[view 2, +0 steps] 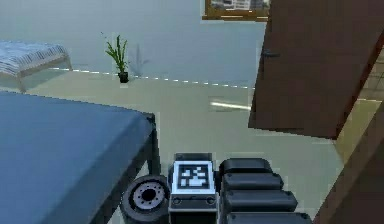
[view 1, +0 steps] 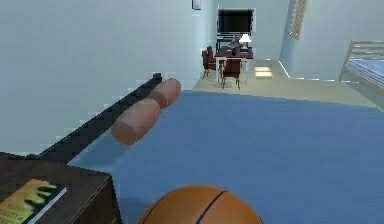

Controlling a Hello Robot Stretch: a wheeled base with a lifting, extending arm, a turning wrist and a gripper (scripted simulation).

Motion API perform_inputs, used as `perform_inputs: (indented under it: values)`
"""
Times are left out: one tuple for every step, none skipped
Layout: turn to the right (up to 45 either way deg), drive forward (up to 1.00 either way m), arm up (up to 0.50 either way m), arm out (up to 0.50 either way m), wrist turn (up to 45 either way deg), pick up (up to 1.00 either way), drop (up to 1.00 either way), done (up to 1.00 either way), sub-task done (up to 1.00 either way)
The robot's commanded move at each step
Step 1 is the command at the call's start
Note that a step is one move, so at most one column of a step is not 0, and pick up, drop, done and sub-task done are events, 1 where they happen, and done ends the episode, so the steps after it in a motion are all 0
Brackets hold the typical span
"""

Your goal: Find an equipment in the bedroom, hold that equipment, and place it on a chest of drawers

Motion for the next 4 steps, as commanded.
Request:
perform_inputs:
  values:
    - [-6.0, 0.0, 0.0, 0.0, 0.0, 0.0, 0.0, 0.0, 0.0]
    - [0.0, 0.25, 0.0, 0.0, 0.0, 0.0, 0.0, 0.0, 0.0]
    - [-9.0, 0.0, 0.0, 0.0, 0.0, 0.0, 0.0, 0.0, 0.0]
    - [21.0, 0.0, 0.0, 0.0, 0.0, 0.0, 0.0, 0.0, 0.0]
